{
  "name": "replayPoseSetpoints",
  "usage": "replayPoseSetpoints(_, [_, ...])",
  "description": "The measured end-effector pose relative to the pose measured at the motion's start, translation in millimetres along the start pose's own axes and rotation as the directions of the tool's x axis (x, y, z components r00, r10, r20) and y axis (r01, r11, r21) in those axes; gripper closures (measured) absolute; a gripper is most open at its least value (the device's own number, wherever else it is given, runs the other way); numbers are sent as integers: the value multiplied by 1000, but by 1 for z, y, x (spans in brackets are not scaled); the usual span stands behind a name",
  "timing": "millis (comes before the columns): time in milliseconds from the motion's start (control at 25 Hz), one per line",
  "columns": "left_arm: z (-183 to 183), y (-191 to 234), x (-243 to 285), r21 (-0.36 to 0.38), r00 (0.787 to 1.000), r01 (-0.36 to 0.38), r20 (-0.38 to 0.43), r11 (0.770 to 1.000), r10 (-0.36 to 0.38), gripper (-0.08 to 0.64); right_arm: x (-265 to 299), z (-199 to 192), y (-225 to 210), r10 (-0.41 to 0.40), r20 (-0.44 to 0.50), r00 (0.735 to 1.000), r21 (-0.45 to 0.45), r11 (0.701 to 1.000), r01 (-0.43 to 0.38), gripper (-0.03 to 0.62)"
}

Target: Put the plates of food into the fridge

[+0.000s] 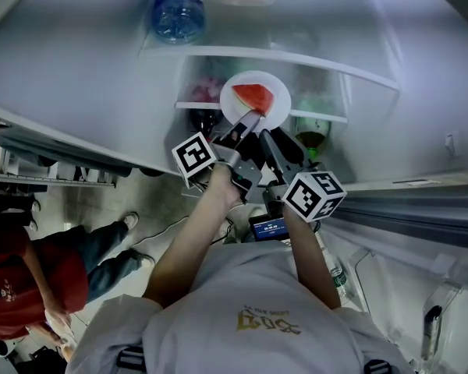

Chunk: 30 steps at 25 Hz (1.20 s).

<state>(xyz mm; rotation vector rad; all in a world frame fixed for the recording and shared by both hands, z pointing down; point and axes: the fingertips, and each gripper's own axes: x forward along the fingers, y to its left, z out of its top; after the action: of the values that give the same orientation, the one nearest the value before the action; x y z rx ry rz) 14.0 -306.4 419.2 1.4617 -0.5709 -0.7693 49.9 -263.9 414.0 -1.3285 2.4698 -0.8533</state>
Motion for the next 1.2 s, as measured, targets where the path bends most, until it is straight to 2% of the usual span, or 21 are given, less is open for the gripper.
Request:
replayPoseSetpoints(80, [2, 0, -1, -3, 1000, 1, 13, 1000, -1, 518, 3, 0, 1, -1, 1, 1000, 11, 1000, 1, 463])
replayPoseSetpoints(240, [6, -1, -3, -12, 1000, 6, 26, 1000, -6, 518, 8, 2, 4, -17, -2, 1000, -37, 999, 17, 463])
replayPoseSetpoints(480, [7, -5, -6, 20, 999, 7, 35, 1000, -7, 518, 11, 6, 5, -19, -1, 1000, -84, 996, 19, 463])
replayPoseSetpoints(680, [2, -7, -7, 78, 1000, 6, -1, 997, -6, 503, 11, 9, -1, -47, 12, 999, -74, 996, 47, 463])
replayPoseSetpoints(720, [0, -6, -9, 80, 1000, 6, -7, 997, -5, 500, 10, 12, -5, -67, 25, 997, -81, 994, 69, 468])
replayPoseSetpoints(800, [-3, -4, -12, 84, 1000, 3, -12, 996, -2, 482, 7, 23, -12, -100, 67, 993, -111, 988, 107, 553])
replayPoseSetpoints(1040, [1, -2, -19, 73, 1000, 4, 10, 997, -5, 476, 11, 36, -11, -81, 74, 994, -171, 981, 93, 554])
replayPoseSetpoints(1120, [3, -7, -21, 118, 1000, 8, 7, 993, -9, 476, 10, 32, -10, -83, 68, 994, -189, 977, 94, 554])
replayPoseSetpoints(1160, [3, -10, -22, 176, 1000, 5, -4, 984, -4, 476, 9, 30, -9, -84, 65, 994, -210, 973, 96, 554])
replayPoseSetpoints(1200, [1, -12, -24, 267, 1000, -9, -18, 964, 15, 471, 7, 27, -7, -88, 60, 994, -244, 965, 100, 554])
